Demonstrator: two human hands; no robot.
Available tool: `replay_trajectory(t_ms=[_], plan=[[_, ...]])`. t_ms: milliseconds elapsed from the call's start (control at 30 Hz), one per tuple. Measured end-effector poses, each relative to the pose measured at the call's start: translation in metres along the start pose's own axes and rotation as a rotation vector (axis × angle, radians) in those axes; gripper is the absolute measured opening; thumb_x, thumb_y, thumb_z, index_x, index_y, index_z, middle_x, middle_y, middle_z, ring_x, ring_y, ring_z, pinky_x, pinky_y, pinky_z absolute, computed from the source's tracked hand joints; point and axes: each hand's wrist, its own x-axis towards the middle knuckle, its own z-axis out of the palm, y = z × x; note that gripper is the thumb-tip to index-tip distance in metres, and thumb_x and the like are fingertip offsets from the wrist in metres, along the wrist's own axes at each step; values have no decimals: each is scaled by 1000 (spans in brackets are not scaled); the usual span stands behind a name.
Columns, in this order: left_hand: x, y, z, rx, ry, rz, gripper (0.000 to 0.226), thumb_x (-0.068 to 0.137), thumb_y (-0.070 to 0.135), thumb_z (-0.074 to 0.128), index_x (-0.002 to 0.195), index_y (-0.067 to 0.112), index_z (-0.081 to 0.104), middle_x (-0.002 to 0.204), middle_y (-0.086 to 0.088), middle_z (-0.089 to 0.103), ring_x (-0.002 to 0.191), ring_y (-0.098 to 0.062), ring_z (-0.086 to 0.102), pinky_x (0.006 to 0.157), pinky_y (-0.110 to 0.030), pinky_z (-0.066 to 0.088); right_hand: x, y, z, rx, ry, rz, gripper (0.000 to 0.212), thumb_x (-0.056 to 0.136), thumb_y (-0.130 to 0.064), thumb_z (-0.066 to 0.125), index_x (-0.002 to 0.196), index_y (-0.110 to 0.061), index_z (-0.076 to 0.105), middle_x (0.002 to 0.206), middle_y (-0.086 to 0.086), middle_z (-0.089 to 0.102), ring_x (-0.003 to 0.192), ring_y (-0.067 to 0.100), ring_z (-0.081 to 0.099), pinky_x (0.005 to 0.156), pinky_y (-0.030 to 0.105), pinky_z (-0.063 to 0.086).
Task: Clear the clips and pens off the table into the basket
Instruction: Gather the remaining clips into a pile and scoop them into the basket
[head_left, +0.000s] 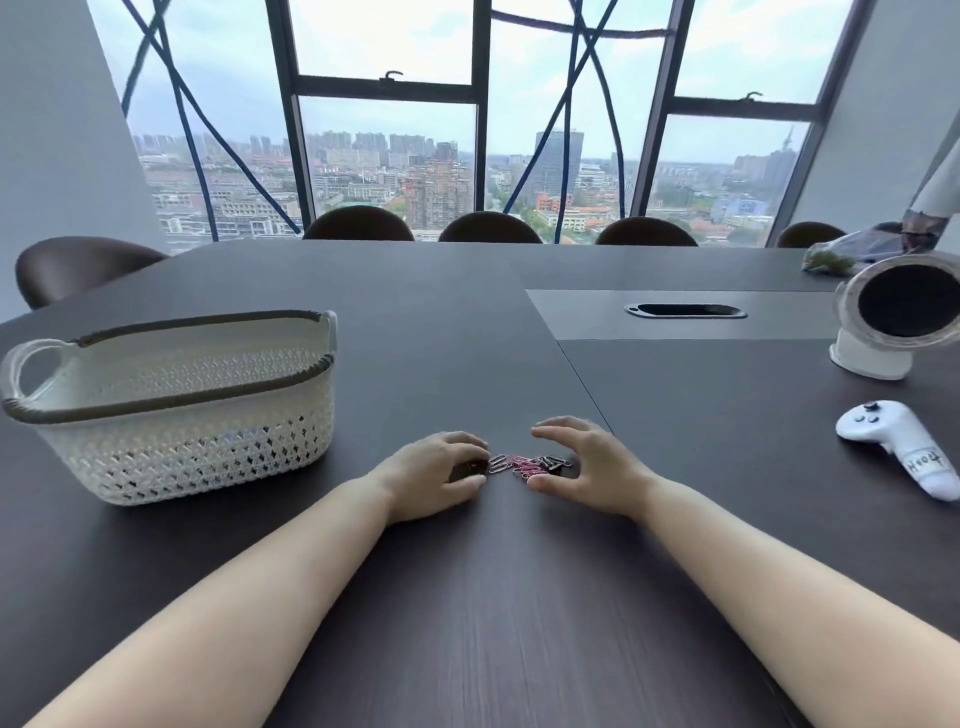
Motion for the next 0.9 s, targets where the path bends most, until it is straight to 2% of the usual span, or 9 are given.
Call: replay_trajectory(t_ms=[100,167,267,400,500,600,667,767,900], plan=[[-15,-5,-4,197,59,-51,77,64,72,23,122,31,53,127,5,48,122,-17,40,106,-32,35,-3,1,0,-148,-32,90,82,71,-60,65,139,-23,39,138,-5,40,132,16,30,111,30,26],[-18,-6,-6,314,53,-135,71,69,76,27,123,36,50,124,3,45,122,-18,37,105,-34,34,1,-4,4,-215,-35,107,80,71,-66,60,138,-26,40,133,-4,41,128,16,31,109,30,26],[-10,-2,-3,301,85,-209,49,81,66,42,119,36,50,119,0,44,119,-20,42,100,-34,37,12,-13,10,-191,-16,52,60,73,-63,60,124,-32,55,119,-2,47,119,15,40,101,29,34],[-4,-2,1,253,144,-247,40,83,62,43,108,31,50,111,2,50,104,-22,58,85,-32,43,19,-15,14,-123,42,23,40,76,-57,63,106,-31,66,97,-7,50,93,14,54,77,24,37],[-4,-3,5,267,166,-193,33,87,57,41,91,25,48,106,5,59,98,-21,59,77,-29,40,18,-13,16,-126,70,0,33,79,-53,61,96,-26,67,86,-11,48,78,11,49,70,23,35],[-4,-1,6,283,167,-177,32,89,55,41,80,24,44,100,4,62,95,-22,59,74,-29,38,18,-15,17,-172,95,-32,30,84,-48,58,88,-19,62,74,-12,44,74,14,46,66,24,30],[-5,0,6,303,172,-181,35,90,53,41,83,20,51,101,1,62,96,-23,59,77,-31,41,17,-18,18,-233,87,-46,29,88,-46,52,85,-17,56,80,-8,52,79,20,51,67,25,31],[-8,3,6,319,227,-184,38,91,50,42,89,14,56,103,-1,59,96,-25,59,76,-30,40,16,-24,19,-376,55,-51,26,94,-43,43,83,-20,45,102,5,62,95,27,59,71,29,35],[-11,7,6,298,260,-192,36,93,46,40,91,12,54,104,-4,58,96,-27,59,76,-30,40,17,-29,20,-520,13,-36,37,97,-41,34,99,-9,52,110,9,62,100,30,59,76,35,43]])
